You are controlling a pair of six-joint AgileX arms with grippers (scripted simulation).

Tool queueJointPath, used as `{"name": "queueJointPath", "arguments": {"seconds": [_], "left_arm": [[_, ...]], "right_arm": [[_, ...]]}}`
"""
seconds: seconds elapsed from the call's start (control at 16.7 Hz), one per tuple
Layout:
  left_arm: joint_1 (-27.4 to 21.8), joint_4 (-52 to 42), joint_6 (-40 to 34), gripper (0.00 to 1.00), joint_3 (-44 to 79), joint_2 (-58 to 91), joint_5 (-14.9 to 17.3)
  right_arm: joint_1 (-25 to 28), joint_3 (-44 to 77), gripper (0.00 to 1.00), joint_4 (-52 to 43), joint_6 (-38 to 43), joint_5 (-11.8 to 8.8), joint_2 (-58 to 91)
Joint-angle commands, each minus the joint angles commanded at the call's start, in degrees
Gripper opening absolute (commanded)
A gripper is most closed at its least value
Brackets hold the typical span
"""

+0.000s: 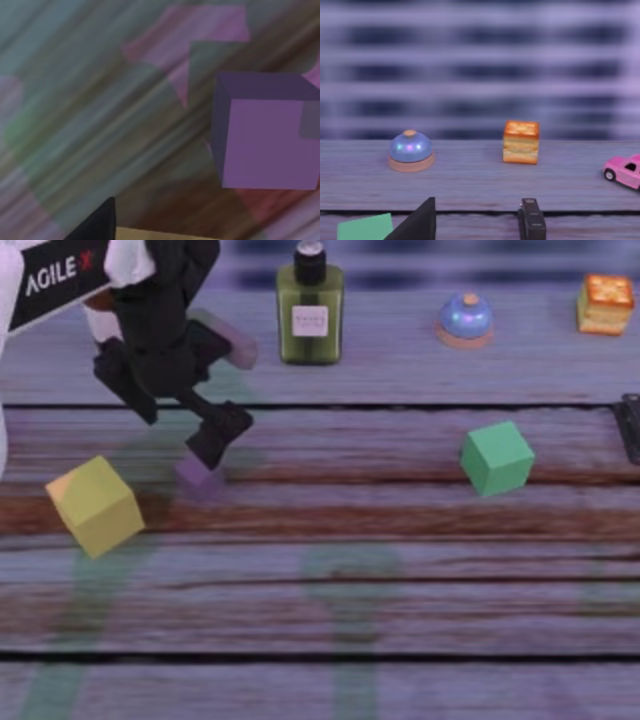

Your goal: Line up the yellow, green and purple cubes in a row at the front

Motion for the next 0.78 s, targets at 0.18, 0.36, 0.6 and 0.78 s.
{"name": "queueJointPath", "arguments": {"seconds": [0.18, 0.36, 0.6, 0.78], "left_arm": [[-0.1, 5.5, 0.1, 1.0, -3.4, 2.0, 0.0], [-0.1, 12.6, 0.1, 1.0, -7.5, 4.5, 0.1], [-0.1, 15.3, 0.1, 1.0, -9.4, 5.9, 0.1], [-0.1, 15.3, 0.1, 0.92, -9.4, 5.9, 0.1]], "right_arm": [[0.0, 0.0, 1.0, 0.0, 0.0, 0.0, 0.0], [0.0, 0.0, 1.0, 0.0, 0.0, 0.0, 0.0], [0.0, 0.0, 1.0, 0.0, 0.0, 0.0, 0.0], [0.0, 0.0, 1.0, 0.0, 0.0, 0.0, 0.0]]}}
